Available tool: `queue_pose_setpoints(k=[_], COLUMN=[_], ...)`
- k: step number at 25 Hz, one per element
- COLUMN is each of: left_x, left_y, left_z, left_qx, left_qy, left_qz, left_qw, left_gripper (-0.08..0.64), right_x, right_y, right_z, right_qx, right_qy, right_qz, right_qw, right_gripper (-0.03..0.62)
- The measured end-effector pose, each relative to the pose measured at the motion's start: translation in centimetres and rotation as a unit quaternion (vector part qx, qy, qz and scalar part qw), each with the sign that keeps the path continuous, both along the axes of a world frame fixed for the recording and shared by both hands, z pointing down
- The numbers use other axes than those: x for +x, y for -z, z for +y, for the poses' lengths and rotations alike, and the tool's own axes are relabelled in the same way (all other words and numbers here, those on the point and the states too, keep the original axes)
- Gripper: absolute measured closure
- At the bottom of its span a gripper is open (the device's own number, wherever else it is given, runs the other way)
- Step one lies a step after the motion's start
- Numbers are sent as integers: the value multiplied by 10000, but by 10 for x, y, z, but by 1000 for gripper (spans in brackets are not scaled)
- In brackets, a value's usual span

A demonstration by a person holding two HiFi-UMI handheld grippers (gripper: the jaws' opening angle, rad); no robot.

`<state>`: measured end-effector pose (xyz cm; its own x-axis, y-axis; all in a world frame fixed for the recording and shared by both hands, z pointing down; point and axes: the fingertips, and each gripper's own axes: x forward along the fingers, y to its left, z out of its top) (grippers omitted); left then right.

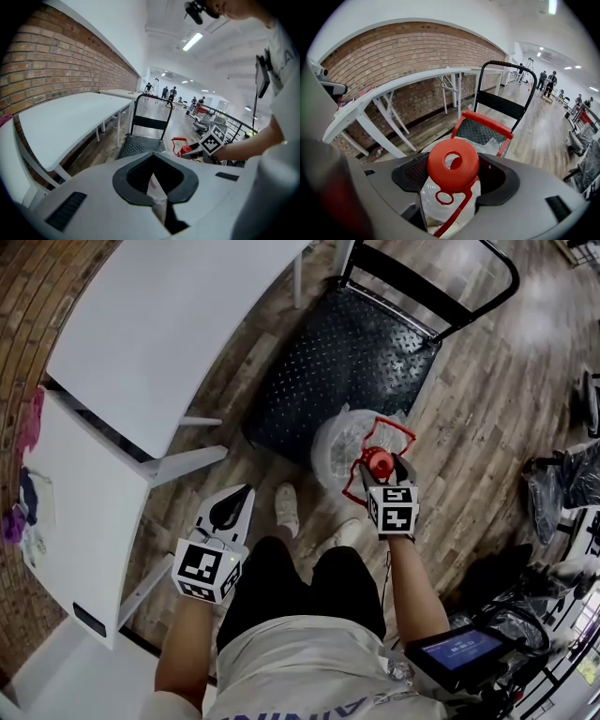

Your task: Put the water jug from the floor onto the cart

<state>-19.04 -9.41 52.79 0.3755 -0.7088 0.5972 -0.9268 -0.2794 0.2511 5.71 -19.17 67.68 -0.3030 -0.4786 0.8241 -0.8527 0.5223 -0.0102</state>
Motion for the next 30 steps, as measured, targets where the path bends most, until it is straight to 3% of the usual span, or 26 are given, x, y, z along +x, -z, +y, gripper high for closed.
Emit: queue_pose_setpoints(k=[23,30], left_x=[7,-3], left_y=[2,7], left_z=[-6,-6], left_qx=[-12,130], left_qy=[5,8], left_qz=[281,345], left_qw=[9996,9993], left_gripper=[558,560], right_x=[-8,-13], right_y=[-11,28], right_z=[8,4], right_qx=[-50,280], right_qy=[78,20], right_qz=[43,-92], right_qw=[9999,9996], right_gripper=[279,278])
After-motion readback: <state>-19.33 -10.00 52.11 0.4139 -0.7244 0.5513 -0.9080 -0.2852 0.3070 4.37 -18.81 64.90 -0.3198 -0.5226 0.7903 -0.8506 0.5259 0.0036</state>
